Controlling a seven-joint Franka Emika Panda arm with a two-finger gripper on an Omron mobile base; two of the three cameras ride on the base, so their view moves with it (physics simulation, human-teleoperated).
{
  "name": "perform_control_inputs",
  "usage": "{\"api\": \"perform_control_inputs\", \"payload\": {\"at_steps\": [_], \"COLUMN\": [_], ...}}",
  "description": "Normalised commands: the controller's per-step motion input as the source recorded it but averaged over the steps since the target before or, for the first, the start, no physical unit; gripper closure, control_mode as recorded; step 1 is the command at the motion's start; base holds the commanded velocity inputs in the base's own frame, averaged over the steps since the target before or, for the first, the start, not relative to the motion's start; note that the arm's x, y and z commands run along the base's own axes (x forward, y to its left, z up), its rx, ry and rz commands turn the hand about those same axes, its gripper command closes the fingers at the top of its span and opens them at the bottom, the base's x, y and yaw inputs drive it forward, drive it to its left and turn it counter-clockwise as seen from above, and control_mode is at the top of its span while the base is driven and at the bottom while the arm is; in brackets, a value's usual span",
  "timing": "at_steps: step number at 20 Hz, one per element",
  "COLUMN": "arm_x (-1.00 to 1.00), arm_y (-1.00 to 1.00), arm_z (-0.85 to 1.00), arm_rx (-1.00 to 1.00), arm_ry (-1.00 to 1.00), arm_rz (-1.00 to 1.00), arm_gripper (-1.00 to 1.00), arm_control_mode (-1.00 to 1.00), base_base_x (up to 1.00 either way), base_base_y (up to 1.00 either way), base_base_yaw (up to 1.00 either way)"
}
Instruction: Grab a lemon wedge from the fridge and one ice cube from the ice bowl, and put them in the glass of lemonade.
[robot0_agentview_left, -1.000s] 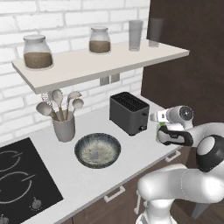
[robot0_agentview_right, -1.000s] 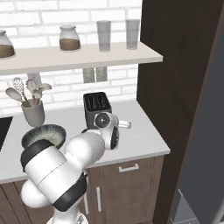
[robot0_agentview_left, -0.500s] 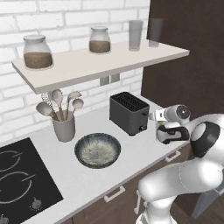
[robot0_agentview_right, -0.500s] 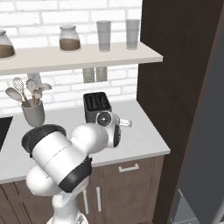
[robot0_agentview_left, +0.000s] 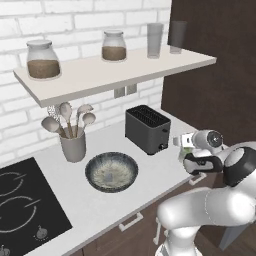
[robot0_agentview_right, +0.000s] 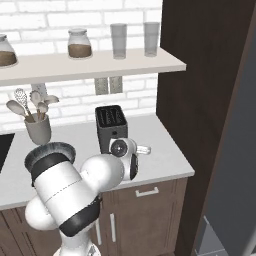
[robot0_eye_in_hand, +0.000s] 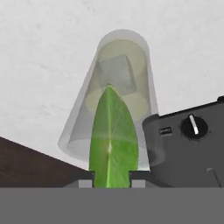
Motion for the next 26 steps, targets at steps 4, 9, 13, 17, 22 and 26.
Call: {"api": "perform_control_inputs", "payload": {"at_steps": [4, 9, 13, 17, 22, 26], "arm_x": [-0.06, 0.00, 0.00, 0.00, -0.32, -0.92], "arm_y": [0.00, 0.00, 0.00, 0.00, -0.02, -0.19], "arm_z": [0.07, 0.31, 0.20, 0.26, 0.39, 0.70], "arm_rx": [0.00, 0.00, 0.00, 0.00, 0.00, 0.00], "arm_ry": [0.00, 0.00, 0.00, 0.00, 0.00, 0.00], "arm_rz": [0.00, 0.00, 0.00, 0.00, 0.00, 0.00], "arm_gripper": [1.00, -1.00, -1.00, -1.00, -1.00, -1.00], "arm_control_mode": [-1.00, -1.00, -1.00, -1.00, -1.00, -1.00], "base_base_x": [0.00, 0.00, 0.00, 0.00, 0.00, 0.00], "base_base_y": [0.00, 0.00, 0.00, 0.00, 0.00, 0.00], "base_base_yaw": [0.00, 0.00, 0.00, 0.00, 0.00, 0.00]}}
